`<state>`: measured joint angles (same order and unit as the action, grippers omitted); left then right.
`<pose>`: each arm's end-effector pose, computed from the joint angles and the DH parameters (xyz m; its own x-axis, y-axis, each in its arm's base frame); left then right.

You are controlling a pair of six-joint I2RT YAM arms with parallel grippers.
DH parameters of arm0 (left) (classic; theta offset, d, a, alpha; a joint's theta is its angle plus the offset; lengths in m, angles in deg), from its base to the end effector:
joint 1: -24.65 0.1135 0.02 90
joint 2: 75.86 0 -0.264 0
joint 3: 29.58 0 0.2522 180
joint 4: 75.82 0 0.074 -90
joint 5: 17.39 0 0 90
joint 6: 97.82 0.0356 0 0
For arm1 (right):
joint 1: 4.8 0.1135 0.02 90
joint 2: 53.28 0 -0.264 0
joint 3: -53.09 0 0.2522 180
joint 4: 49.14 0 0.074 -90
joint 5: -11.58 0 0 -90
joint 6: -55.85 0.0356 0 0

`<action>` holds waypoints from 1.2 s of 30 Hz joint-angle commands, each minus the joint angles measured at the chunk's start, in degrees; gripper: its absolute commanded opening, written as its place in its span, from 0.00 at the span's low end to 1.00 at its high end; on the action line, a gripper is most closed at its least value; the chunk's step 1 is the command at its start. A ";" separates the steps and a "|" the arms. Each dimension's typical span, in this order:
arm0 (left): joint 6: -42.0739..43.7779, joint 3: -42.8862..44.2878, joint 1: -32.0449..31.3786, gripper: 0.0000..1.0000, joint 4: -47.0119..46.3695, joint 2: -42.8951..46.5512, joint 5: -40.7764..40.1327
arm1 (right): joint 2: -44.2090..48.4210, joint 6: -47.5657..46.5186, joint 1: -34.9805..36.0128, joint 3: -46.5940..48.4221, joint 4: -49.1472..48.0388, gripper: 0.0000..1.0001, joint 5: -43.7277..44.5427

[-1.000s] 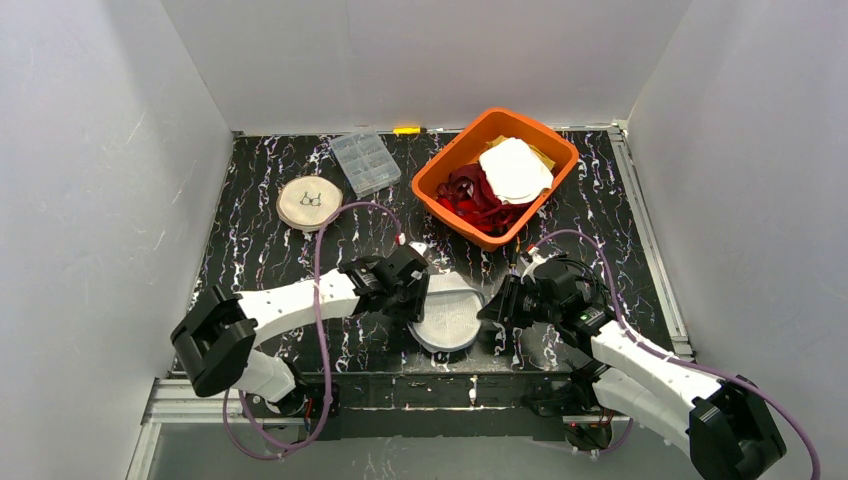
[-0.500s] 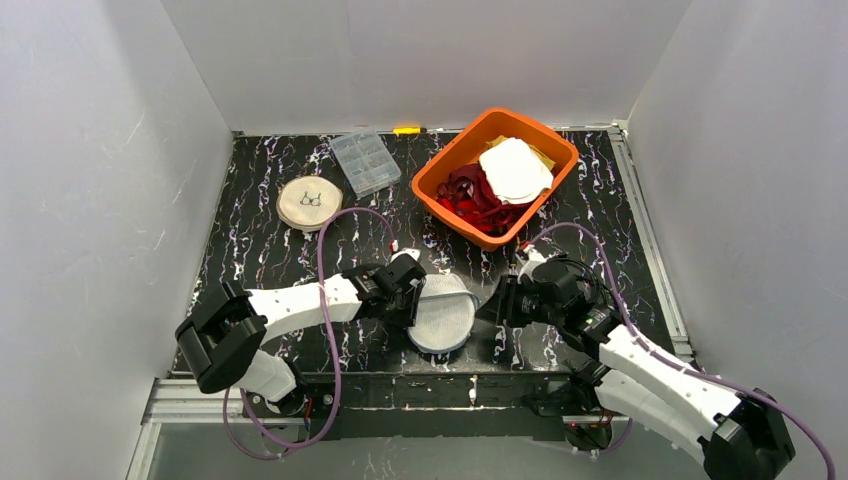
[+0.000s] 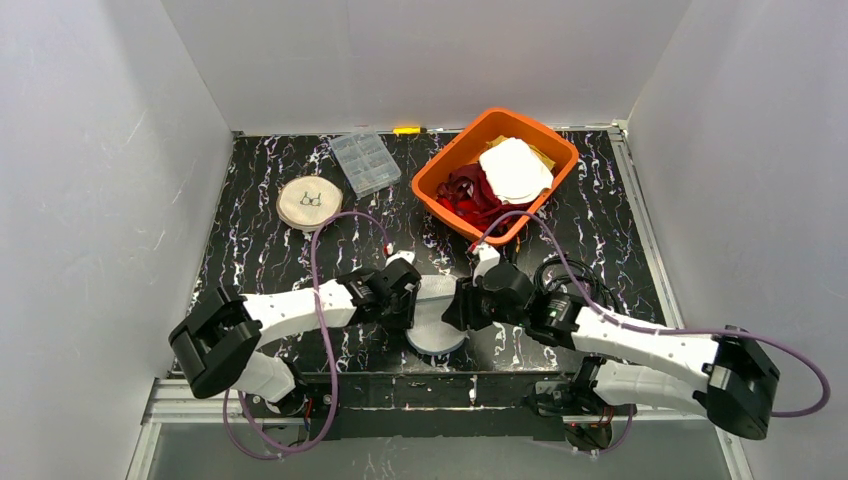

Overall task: Unzip the laundry bag and remove the bra
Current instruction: Adjust the laundry bag at the center of the board.

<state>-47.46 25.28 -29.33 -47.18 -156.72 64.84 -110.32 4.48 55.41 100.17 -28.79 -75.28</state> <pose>0.1615 -0.2139 0.1745 -0.8512 0.0959 -0.5160 0.2757 0.9182 -0.2843 0.1107 0.1894 0.2361 -0.7222 -0.0068 -0.6917 -0.5021 0.6930 0.5174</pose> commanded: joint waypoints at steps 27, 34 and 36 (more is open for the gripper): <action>-2.95 -8.46 -0.08 0.34 -3.78 3.68 -2.63 | -21.26 3.24 0.19 -11.00 -18.50 0.42 11.47; -2.19 -7.05 -0.08 0.48 1.67 12.46 -2.28 | -11.64 0.15 0.59 -6.77 -12.47 0.52 9.15; -1.82 -6.16 -0.10 0.51 4.05 15.20 -2.44 | -8.64 -1.00 0.61 -5.20 -9.43 0.60 8.35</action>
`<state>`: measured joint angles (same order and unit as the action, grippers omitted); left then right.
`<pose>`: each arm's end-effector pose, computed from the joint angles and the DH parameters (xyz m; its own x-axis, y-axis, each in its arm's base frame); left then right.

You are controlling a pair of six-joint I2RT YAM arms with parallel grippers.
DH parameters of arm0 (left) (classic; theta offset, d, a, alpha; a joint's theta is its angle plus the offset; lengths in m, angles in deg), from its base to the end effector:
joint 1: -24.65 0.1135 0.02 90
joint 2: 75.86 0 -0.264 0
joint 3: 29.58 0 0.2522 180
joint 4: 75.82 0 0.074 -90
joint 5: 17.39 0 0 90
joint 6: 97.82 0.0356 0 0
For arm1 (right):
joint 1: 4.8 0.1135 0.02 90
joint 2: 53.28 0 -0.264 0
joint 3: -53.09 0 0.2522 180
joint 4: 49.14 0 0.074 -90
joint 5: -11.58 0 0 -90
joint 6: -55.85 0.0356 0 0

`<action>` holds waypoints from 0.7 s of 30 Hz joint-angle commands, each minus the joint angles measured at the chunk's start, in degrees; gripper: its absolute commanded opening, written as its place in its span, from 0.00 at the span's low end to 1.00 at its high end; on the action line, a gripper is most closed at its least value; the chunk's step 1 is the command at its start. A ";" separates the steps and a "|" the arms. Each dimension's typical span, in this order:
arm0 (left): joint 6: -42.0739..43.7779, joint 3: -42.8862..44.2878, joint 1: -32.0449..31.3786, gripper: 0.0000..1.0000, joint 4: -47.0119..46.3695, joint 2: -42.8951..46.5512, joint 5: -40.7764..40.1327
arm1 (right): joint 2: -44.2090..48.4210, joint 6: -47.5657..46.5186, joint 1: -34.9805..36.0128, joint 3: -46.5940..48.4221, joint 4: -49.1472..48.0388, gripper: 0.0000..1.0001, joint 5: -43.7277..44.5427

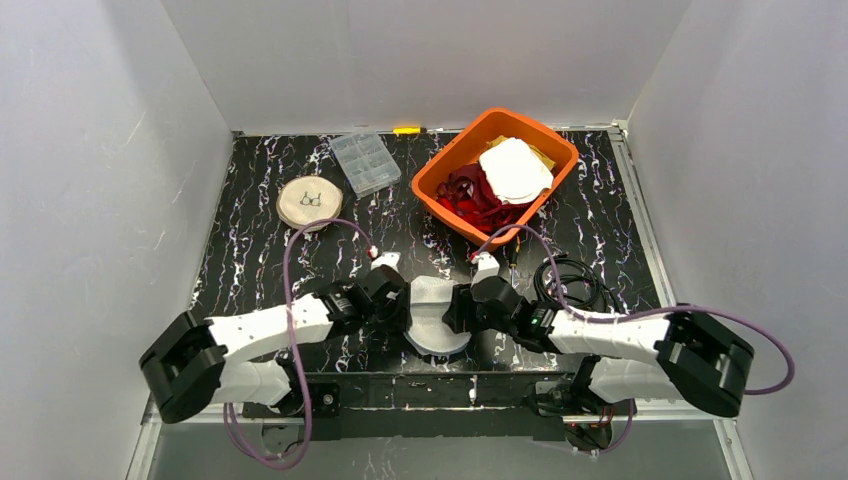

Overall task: Unzip the laundry bag and remove the bra
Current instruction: Adjust the laundry bag at the center of the board.

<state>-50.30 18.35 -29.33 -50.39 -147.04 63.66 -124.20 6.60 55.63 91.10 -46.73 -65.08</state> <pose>0.1448 -0.1898 0.1818 -0.8245 -0.0004 -0.5659 0.2464 0.8999 -0.3597 0.1227 0.1995 0.1632 -0.7079 0.0394 -0.7052 -0.3845 0.8160 0.4316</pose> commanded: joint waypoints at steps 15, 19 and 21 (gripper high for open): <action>3.70 6.75 -0.09 0.59 20.00 23.72 -0.49 | 19.92 -13.42 0.48 17.24 27.09 0.81 -4.28; 5.78 9.61 -0.08 0.63 22.79 26.81 -3.54 | 29.15 -15.46 0.44 16.38 27.99 0.81 2.89; 6.26 11.20 -0.08 0.64 24.10 27.78 -5.69 | 33.58 -15.45 0.41 14.90 28.33 0.81 7.01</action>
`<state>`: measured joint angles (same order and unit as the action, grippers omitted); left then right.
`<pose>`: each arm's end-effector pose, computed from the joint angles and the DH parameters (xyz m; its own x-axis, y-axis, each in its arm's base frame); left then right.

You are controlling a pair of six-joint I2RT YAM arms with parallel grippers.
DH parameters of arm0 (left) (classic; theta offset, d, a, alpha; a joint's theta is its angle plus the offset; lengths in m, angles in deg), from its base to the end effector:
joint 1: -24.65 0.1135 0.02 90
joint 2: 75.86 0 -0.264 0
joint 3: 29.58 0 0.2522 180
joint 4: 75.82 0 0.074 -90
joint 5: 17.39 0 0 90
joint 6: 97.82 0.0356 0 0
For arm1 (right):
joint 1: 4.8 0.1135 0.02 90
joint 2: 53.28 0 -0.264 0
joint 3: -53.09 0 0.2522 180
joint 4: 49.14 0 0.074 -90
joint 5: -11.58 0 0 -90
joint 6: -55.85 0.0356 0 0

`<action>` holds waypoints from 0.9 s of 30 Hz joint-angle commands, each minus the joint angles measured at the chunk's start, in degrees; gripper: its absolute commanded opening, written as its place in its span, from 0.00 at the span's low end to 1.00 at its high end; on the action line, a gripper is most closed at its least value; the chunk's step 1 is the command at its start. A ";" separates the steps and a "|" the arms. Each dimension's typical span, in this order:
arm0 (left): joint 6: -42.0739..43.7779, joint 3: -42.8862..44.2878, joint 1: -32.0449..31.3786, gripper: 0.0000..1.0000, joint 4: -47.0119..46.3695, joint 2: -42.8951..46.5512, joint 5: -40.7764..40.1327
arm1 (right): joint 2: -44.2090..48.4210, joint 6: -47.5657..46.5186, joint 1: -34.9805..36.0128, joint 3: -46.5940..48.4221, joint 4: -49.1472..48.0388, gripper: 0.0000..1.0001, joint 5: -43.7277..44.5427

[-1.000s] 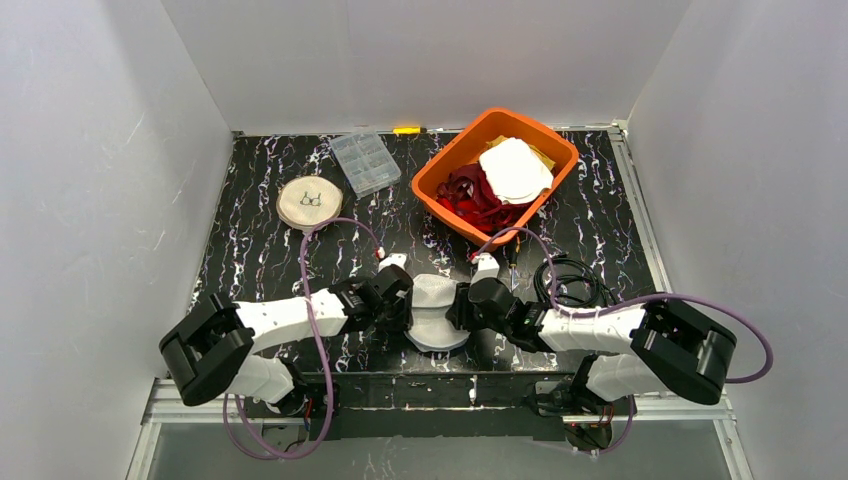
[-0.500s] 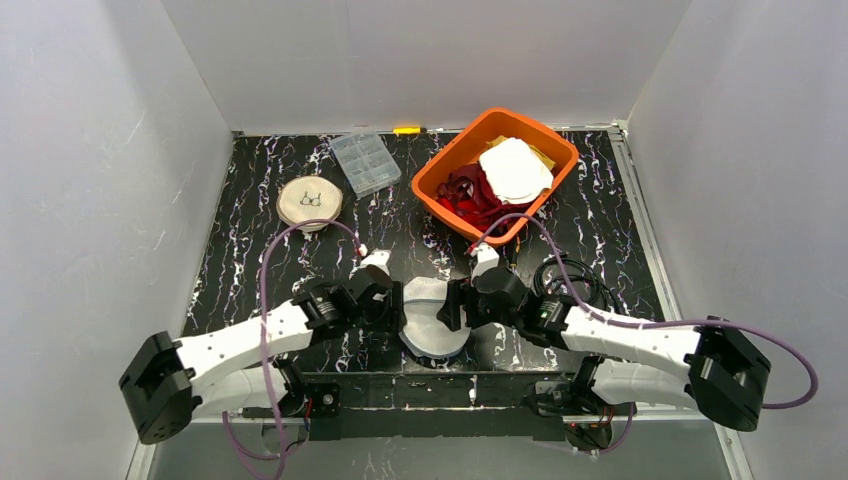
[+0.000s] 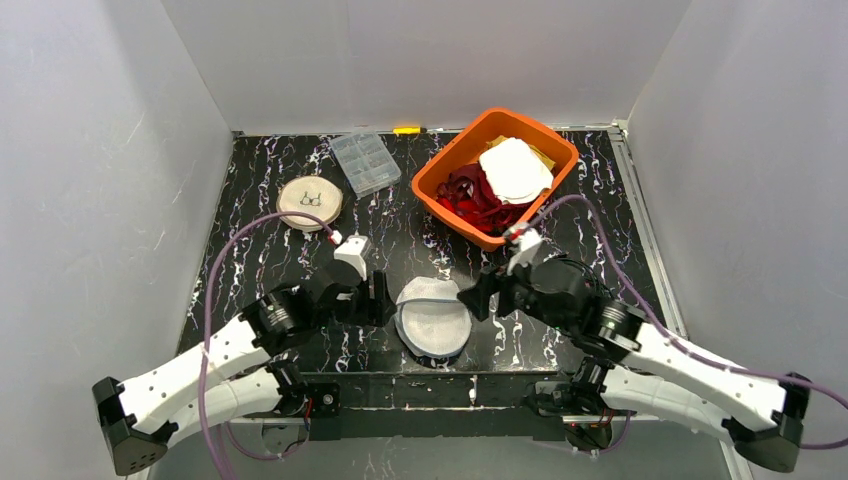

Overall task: Unzip the laundry bag and remove the bra
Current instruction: Reset both arms

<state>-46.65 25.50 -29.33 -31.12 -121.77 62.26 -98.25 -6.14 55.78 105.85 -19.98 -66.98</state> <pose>0.1075 -0.1370 0.2800 -0.7112 -0.0707 -0.6994 0.3386 0.8375 -0.4289 0.0968 0.1572 0.2946 -0.5164 0.0214 -0.8561 -0.5896 0.7162 0.3735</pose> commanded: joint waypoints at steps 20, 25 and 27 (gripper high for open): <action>-3.43 7.47 -0.08 0.74 11.06 8.13 -24.87 | 25.68 12.94 0.31 -7.99 5.11 0.99 37.12; -3.66 5.65 -0.10 0.75 10.78 8.74 -24.41 | 17.53 11.58 0.26 -7.71 8.63 0.99 33.06; -3.42 5.24 -0.13 0.75 10.81 8.44 -23.69 | 14.17 11.74 0.27 -7.72 8.15 0.99 30.73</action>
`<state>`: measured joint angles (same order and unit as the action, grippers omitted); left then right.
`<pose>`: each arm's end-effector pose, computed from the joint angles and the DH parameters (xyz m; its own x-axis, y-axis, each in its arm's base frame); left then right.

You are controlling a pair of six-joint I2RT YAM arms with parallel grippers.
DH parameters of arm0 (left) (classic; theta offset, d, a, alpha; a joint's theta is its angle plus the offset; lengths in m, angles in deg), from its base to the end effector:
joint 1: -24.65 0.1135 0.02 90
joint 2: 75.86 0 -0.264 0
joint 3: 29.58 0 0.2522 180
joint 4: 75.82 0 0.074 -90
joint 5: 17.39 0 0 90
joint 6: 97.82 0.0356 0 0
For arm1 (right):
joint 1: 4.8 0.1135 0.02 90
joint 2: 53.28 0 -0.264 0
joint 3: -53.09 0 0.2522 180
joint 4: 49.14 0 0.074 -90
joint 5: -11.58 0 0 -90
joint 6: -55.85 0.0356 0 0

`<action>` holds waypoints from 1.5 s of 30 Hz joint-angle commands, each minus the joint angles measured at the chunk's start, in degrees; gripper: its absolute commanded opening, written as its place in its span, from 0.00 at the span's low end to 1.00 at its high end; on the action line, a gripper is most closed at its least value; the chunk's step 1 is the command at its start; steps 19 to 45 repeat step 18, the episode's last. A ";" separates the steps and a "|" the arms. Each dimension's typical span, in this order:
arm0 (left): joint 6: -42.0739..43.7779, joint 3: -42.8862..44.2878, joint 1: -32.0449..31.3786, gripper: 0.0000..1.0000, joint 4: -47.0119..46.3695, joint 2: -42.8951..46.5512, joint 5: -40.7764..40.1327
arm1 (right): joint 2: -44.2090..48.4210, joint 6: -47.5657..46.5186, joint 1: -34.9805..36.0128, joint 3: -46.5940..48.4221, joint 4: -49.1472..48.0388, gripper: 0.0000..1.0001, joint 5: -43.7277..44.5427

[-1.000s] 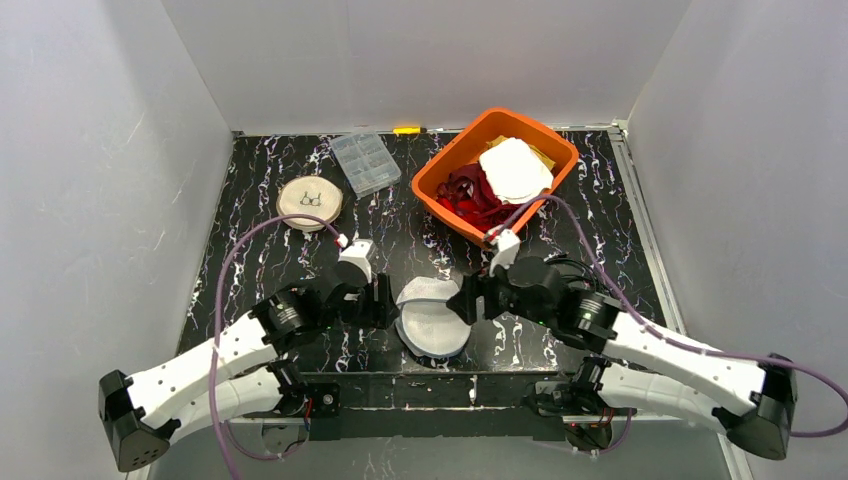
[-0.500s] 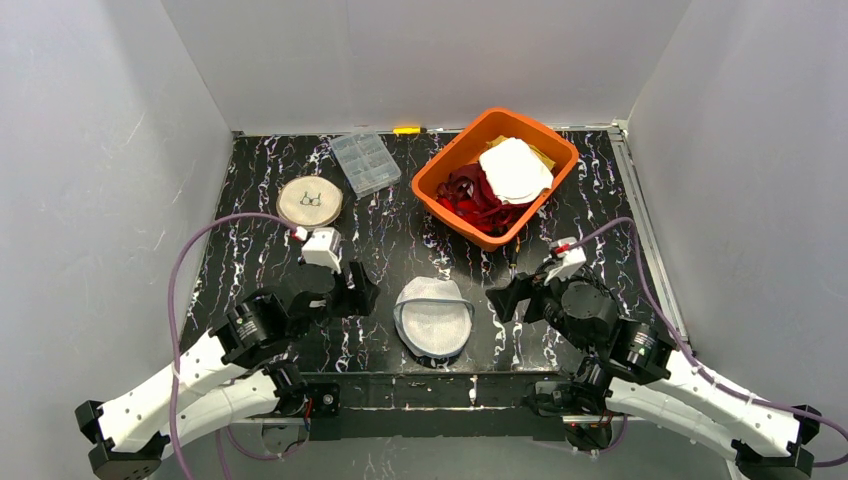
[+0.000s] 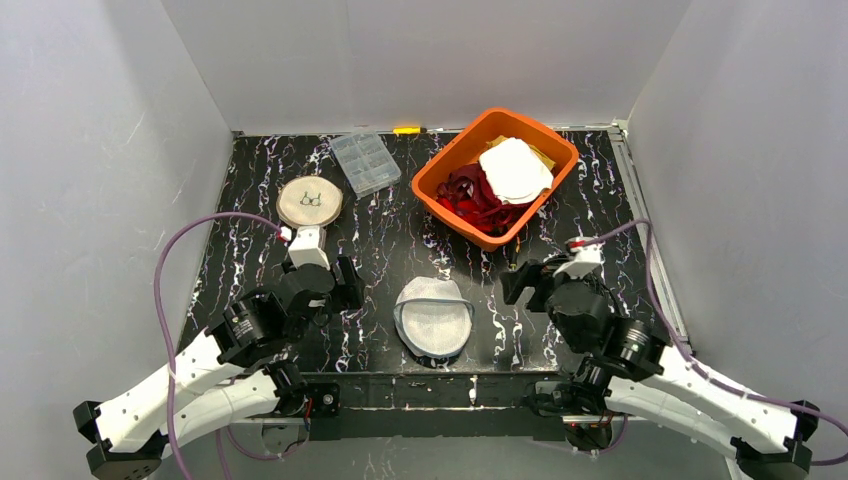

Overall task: Unzip the laundry bag and remove the bra
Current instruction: Reset both arms

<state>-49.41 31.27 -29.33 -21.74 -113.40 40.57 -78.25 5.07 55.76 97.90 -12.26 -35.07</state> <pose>0.0928 -0.0955 0.3209 -0.5022 -0.2662 -0.8228 0.1126 0.9232 -0.3674 0.0770 0.0868 0.2813 -0.3080 0.3897 -0.8679 -0.1496 0.8811 0.4487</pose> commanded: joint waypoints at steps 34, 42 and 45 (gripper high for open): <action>-1.45 0.14 -0.12 0.74 5.45 1.29 -2.73 | 0.50 -2.07 0.33 -0.18 -0.87 0.99 0.03; -1.45 0.14 -0.12 0.74 5.45 1.29 -2.73 | 0.50 -2.07 0.33 -0.18 -0.87 0.99 0.03; -1.45 0.14 -0.12 0.74 5.45 1.29 -2.73 | 0.50 -2.07 0.33 -0.18 -0.87 0.99 0.03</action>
